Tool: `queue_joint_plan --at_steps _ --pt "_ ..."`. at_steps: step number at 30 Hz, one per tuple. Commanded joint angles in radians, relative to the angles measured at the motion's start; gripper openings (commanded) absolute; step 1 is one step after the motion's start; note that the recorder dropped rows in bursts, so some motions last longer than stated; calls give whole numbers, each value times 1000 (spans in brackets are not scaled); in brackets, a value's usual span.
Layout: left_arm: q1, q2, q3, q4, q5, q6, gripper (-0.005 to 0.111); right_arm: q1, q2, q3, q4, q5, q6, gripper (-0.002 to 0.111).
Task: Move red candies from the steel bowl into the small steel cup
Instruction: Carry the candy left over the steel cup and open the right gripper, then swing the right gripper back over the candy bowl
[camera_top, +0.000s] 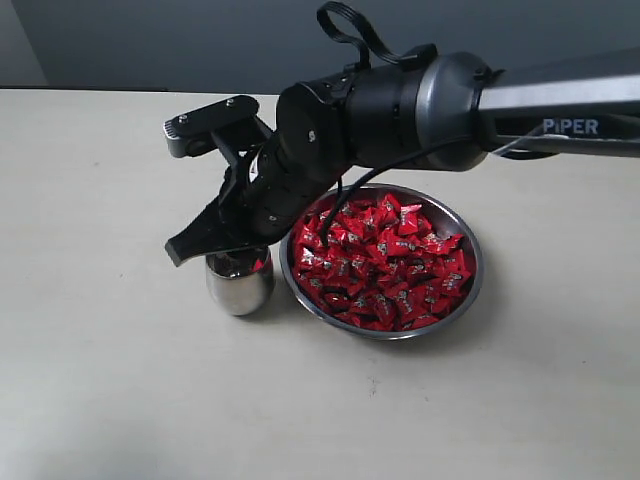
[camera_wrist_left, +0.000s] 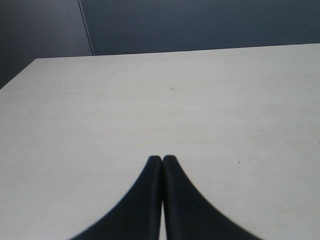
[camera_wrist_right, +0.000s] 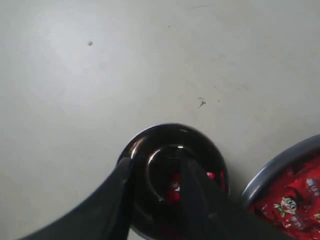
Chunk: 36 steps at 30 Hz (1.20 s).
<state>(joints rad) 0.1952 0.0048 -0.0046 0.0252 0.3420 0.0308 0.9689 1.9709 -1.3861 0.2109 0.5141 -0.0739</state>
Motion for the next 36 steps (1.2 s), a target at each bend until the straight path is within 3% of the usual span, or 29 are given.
queue_joint_plan --at_steps 1,10,15,26,36 --pt "-8 -5 5 2 -8 -1 0 -3 -13 -5 -9 13 -4 31" --pt "-8 -5 5 2 -8 -1 0 -3 -147 21 -141 -51 40 31" --pt "-8 -5 5 2 -8 -1 0 -18 -268 183 -325 -195 208 25" --pt "-8 -5 5 2 -8 -1 0 -327 -454 415 -343 -196 276 26" --pt "-8 -5 5 2 -8 -1 0 -358 -414 421 -345 -189 275 26"
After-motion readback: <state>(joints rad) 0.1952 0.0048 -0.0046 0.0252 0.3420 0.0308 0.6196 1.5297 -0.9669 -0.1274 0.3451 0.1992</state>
